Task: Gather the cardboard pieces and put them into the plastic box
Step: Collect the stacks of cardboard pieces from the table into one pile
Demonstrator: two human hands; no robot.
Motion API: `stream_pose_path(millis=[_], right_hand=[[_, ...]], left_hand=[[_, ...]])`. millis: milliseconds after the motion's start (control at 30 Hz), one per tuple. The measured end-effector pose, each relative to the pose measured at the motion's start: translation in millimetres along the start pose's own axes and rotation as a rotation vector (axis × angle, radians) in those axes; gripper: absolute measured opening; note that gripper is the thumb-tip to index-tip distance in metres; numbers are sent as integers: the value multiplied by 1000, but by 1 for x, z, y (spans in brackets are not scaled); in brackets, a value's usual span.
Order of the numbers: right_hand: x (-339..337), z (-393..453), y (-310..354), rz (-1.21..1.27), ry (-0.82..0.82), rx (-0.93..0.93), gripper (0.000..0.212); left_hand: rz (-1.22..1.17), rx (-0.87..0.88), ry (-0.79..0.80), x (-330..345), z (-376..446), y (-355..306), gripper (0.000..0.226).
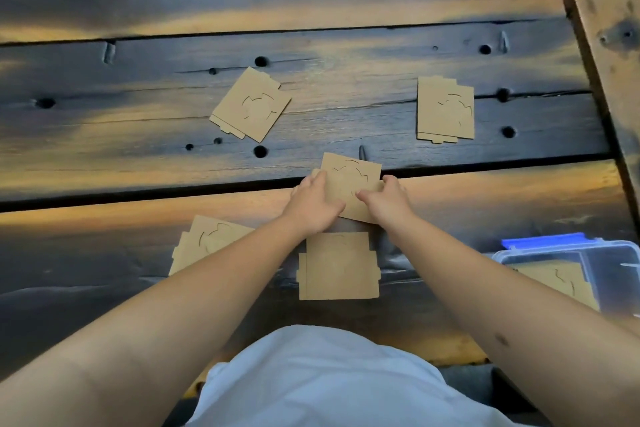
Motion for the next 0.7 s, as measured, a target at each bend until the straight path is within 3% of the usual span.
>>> stream_pose_path(millis=[200,333,700], right_hand=[[-2,3,3,67,-10,-6,72],[-5,1,6,162,3,-30,67],[-3,-25,-21,133,78,-95,59]], left_hand=[[-244,-27,-155,-16,-3,12,62],[-391,-112,-225,-24,-11,29,66],[-408,-112,-264,-15,-60,35,55]])
Point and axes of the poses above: each hand's wrist, its own z-axis towards the middle knuckle, its own x-axis out of the palm, y = z × x, the point moved 9 cm from there along z, towards the middle knuckle, and after that the axes turned 15 degrees about x, right-handed, at the moved point
